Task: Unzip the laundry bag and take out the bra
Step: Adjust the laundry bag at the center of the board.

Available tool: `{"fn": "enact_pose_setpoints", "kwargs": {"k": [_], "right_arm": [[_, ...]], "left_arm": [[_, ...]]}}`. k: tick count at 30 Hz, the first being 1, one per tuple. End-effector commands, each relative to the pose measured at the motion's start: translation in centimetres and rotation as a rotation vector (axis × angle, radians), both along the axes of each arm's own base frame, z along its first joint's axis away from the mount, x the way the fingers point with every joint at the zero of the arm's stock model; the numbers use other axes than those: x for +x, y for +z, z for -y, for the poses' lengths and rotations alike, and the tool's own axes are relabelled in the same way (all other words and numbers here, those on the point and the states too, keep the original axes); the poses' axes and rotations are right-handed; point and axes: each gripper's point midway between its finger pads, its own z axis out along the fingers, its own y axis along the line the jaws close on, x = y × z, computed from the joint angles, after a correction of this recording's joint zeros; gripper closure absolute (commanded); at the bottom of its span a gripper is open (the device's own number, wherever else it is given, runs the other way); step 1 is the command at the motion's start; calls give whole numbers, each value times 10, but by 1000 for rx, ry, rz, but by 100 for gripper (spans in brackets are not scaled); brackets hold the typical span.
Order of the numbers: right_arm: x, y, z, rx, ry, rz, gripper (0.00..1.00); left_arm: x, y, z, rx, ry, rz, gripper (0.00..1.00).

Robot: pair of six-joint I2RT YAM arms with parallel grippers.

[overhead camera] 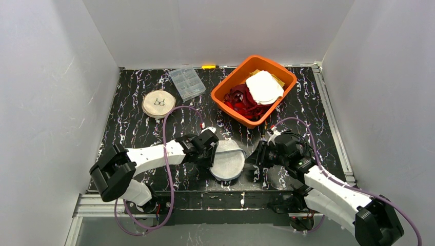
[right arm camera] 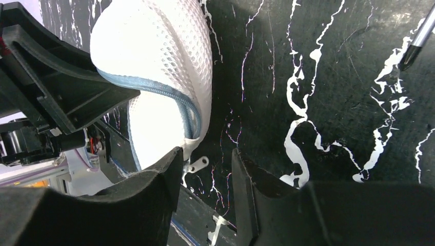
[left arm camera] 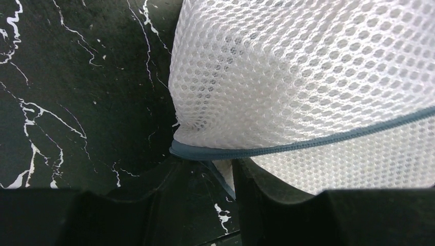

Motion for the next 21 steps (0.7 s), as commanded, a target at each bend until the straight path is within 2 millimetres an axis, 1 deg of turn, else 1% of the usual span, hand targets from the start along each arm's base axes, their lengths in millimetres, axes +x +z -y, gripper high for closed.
{"fn": "enact_pose_setpoints", "kwargs": {"k": [1,5,8,10,13,15,17,21], "right_arm": [[3,20,-4,-3,37,95,52],[6,56,-12,-24,72,221,50],[2,85,-25,-14,108,301,50],[-2,99,-37,-11,133,341,50],[-10,97,-56,-55,176,355,51],[-14,88,-69,-80,211,356,52],[-14,77,-79,-94,223,344,54],[-5,57,-86,-108,201,341,56]], "left_arm": [[2,-10,-11,45,28,17,66],[0,-12,-10,32,29,10,67],[1,-10,-8,18,33,18,67],[1,-9,-7,9,35,20,67],[0,-10,-9,4,41,20,66],[-1,-10,-10,-2,48,23,67],[-2,-9,-11,-9,52,27,67],[-3,-8,-15,-18,61,37,67]]}}
